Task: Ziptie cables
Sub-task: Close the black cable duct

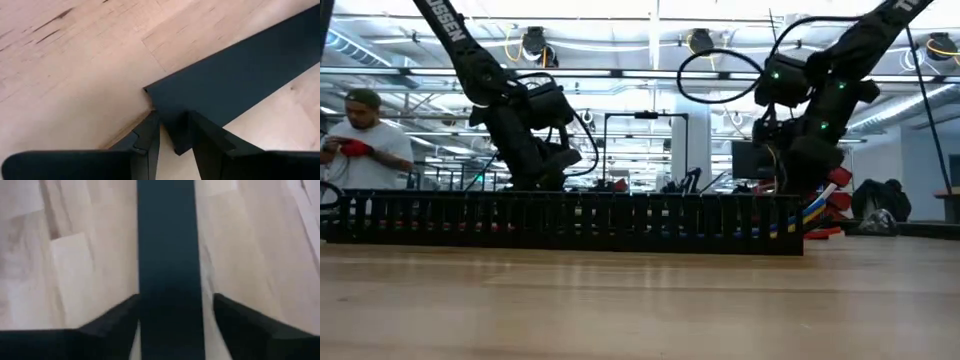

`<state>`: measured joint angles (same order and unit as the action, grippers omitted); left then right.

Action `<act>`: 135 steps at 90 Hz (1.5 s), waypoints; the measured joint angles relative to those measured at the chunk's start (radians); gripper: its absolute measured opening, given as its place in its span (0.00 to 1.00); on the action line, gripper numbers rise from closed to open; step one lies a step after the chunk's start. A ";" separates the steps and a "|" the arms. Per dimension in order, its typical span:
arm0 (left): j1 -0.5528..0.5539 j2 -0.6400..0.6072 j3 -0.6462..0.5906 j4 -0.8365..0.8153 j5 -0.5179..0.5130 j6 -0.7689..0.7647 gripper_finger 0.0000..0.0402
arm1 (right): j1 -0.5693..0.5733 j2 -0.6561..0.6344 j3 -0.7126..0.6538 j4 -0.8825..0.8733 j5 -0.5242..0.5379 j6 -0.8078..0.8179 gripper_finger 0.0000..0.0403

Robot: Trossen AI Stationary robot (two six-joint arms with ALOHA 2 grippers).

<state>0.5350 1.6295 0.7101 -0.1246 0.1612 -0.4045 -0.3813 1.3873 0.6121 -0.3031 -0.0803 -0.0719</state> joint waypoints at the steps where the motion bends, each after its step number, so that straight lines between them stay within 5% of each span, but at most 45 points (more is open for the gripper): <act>1: 0.000 0.000 0.000 0.000 0.000 0.000 0.25 | -0.002 0.005 0.000 0.007 -0.001 0.000 0.71; 20: -0.006 0.000 -0.001 -0.002 -0.003 0.001 0.25 | -0.010 0.118 0.001 0.090 -0.012 0.002 0.79; 33: -0.010 0.001 -0.002 0.006 -0.002 -0.001 0.25 | -0.010 0.167 0.006 0.092 -0.004 0.004 0.72; 48: -0.021 0.002 -0.003 0.029 -0.001 -0.008 0.25 | -0.009 0.166 0.007 0.066 0.008 -0.005 0.53; 92: -0.029 -0.018 0.004 0.029 0.050 -0.007 0.25 | 0.053 0.127 0.222 -0.283 0.072 -0.022 0.53; 131: -0.073 -0.384 0.048 0.041 -0.043 0.249 0.25 | 0.116 0.118 0.378 -0.563 0.183 0.023 0.51; 135: -0.074 -0.417 0.049 0.046 -0.047 0.267 0.25 | 0.118 0.111 0.378 -0.563 0.174 0.008 0.40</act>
<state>0.4614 1.2126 0.7593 -0.0788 0.1139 -0.1380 -0.2634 1.4986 0.9904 -0.8657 0.0935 -0.0637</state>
